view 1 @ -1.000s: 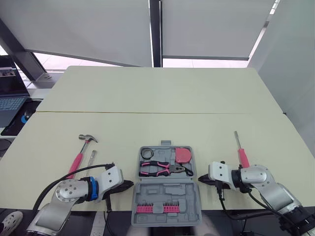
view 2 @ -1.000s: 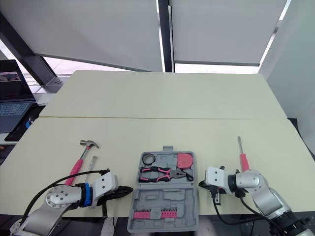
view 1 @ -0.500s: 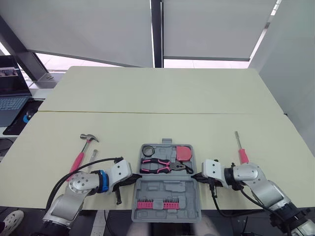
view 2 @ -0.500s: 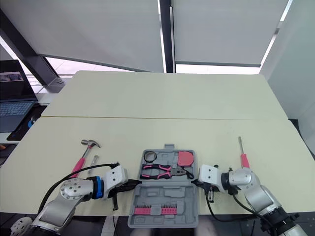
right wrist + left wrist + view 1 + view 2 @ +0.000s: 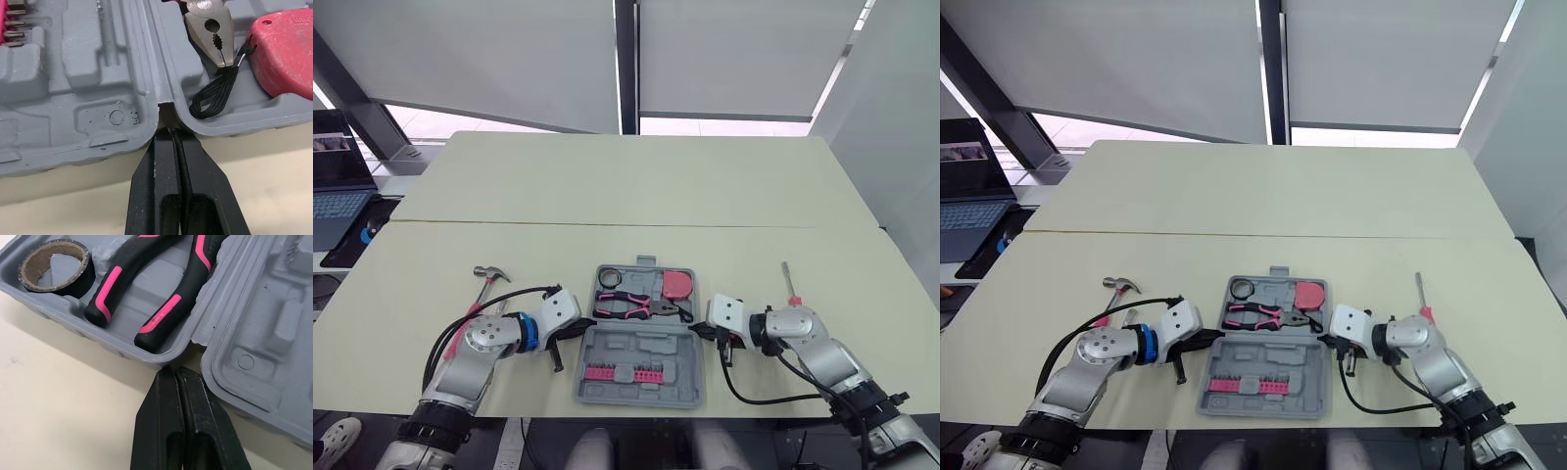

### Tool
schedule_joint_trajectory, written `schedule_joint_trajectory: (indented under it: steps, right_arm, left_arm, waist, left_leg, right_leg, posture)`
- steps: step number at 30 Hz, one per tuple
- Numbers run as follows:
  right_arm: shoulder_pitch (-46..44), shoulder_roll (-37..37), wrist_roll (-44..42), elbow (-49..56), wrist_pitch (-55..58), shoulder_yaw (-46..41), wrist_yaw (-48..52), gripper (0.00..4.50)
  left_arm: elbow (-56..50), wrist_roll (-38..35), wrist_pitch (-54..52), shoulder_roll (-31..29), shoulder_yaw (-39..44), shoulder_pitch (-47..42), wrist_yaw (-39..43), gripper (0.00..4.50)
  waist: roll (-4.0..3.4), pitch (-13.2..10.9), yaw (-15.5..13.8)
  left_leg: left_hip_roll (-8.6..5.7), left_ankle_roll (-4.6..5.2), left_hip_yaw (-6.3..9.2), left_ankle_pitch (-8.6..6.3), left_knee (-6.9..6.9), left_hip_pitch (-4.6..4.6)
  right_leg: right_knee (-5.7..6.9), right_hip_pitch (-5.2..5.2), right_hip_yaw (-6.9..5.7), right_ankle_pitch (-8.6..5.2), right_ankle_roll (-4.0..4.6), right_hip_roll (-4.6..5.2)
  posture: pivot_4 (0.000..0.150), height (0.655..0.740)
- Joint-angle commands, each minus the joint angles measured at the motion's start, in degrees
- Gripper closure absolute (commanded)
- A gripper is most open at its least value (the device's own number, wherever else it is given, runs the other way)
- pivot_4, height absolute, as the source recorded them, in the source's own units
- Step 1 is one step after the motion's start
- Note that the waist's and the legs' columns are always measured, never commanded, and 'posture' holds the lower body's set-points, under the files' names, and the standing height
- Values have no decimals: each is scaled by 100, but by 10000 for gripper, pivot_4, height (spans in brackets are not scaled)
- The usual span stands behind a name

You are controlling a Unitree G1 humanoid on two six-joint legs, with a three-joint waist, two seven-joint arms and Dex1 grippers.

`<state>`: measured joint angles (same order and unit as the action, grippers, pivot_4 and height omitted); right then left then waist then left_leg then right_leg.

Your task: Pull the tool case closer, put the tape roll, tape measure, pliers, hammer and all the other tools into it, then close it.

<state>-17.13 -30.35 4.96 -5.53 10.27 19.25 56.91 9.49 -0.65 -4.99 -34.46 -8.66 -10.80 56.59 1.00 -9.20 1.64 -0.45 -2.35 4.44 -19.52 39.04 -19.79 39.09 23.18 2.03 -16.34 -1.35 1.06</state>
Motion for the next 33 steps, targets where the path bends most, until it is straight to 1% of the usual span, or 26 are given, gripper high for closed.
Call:
schedule_joint_trajectory:
  steps: [1, 10, 23, 28, 33]
  right_arm:
    - [-229, 238, -81, 49, -250, 101, -29, 45000]
    - [-267, 235, -30, -9, -283, 76, -96, 45000]
    - [-331, 240, 18, -48, -249, 114, -125, 45000]
    - [-293, 189, 124, 54, -78, 55, -303, 45000]
    - [-144, -90, 88, 183, -57, -194, -384, 45000]
  left_arm:
    - [-6, 65, 157, 271, -322, -213, -19, 44723]
    - [182, 203, 178, 442, -333, -389, -56, 44723]
    - [88, 246, 88, 427, -343, -327, -16, 44723]
    - [-118, 149, -79, 222, -277, -197, 174, 44723]
    - [-252, -49, -122, -104, 124, -114, 206, 44723]
  waist:
    - [0, 0, -8]
    - [-2, 1, -14]
    - [-4, 3, -12]
    - [-4, 3, -4]
    - [-4, 3, 1]
  left_leg:
    - [-1, 0, 0, 0, 1, 0]
    - [-3, 0, -1, 0, 2, -1]
    - [-3, 0, -2, 0, 2, 0]
    - [-2, 0, -1, 0, 1, 0]
    - [-2, 0, -3, 0, 1, -5]
  right_leg:
    - [0, 0, 0, 0, 0, 0]
    - [0, 0, 1, 1, -1, 3]
    - [0, 0, 2, 1, -1, 4]
    - [0, 0, 2, 1, -1, 3]
    - [-3, 7, 4, 1, -1, 4]
  posture:
    - [1500, 7400]
    - [1500, 7400]
    - [1500, 7400]
    - [1500, 7400]
    - [1500, 7400]
